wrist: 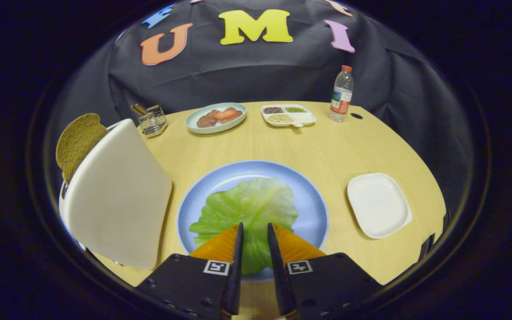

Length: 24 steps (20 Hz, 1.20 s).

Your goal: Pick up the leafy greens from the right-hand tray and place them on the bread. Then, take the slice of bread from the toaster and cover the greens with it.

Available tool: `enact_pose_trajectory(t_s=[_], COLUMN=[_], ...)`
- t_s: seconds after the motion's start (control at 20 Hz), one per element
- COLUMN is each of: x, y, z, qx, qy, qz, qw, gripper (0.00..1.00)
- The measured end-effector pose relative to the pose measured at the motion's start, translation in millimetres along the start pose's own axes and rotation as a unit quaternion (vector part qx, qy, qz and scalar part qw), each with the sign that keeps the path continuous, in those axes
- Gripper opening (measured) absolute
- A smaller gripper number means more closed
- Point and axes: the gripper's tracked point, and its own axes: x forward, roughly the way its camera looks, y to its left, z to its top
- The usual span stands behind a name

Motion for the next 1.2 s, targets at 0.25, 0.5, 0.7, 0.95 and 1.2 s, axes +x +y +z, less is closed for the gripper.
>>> enact_pose_trajectory(t_s=[0.25, 0.5, 0.7, 0.95, 1.2], x=[-50, -110, -146, -171, -173], y=[-6, 18, 53, 91, 129], z=[20, 40, 59, 73, 87], qx=[-0.006, -0.02, -0.018, -0.037, -0.045], qy=[-0.047, -0.079, -0.105, -0.116, -0.116], qz=[-0.014, -0.019, -0.002, 0.003, 0.02], qw=[0.999, 0.996, 0.994, 0.993, 0.992], gripper=[0.97, 0.97, 0.97, 0.97, 0.97])
